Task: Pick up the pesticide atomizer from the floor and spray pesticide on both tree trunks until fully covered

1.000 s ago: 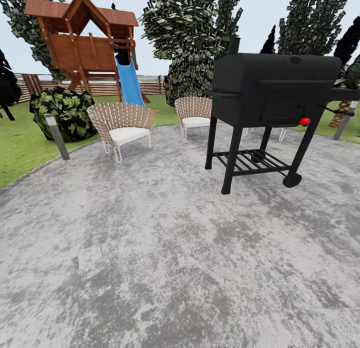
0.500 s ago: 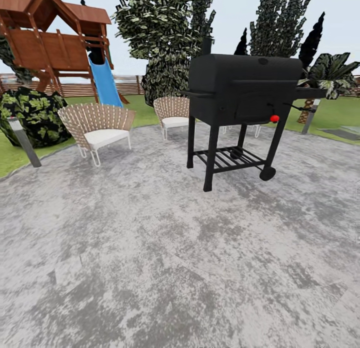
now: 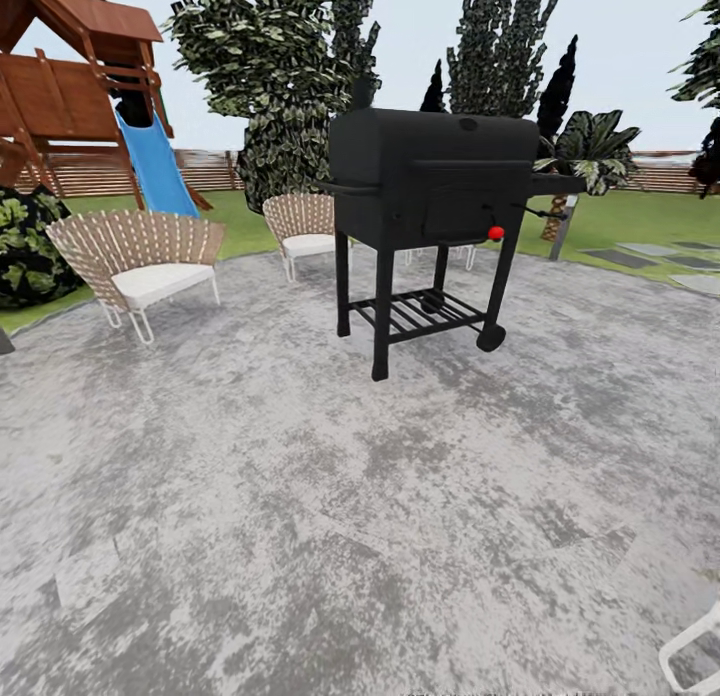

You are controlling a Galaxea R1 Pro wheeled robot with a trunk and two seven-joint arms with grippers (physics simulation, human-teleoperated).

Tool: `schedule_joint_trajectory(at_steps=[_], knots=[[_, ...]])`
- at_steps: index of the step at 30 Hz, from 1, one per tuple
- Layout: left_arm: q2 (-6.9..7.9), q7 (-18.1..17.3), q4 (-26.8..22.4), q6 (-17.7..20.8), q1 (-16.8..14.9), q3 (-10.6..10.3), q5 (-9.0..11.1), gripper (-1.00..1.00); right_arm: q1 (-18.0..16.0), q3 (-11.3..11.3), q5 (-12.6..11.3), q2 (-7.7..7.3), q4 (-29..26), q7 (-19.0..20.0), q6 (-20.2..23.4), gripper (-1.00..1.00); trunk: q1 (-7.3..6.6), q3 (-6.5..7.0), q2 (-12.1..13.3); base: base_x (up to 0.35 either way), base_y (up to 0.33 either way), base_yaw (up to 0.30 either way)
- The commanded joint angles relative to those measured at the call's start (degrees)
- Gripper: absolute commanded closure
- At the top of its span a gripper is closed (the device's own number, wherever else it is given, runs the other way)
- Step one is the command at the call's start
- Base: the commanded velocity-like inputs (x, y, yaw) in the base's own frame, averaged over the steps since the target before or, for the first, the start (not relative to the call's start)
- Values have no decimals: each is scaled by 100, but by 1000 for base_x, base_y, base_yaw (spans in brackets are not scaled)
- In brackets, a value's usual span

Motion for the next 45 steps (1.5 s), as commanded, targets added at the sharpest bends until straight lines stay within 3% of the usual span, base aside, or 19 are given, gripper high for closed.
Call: schedule_joint_trajectory(at_steps=[1,8,36,45], knots=[[0,0,0,0,0,0,-1,-100,0,1,0,0,0,0,0,-100,0,0,0,0,0,-264],[0,0,0,0,0,-1,0,-100,0,0,0,0,0,0,0,-100,0,0,0,47,49,-264],[0,0,0,0,0,0,4,-100,0,0,0,0,0,0,0,-100,0,0,0,209,239,-264],[0,0,0,0,0,0,6,-100,0,2,0,0,0,0,0,-100,0,0,0,17,37,-264]])
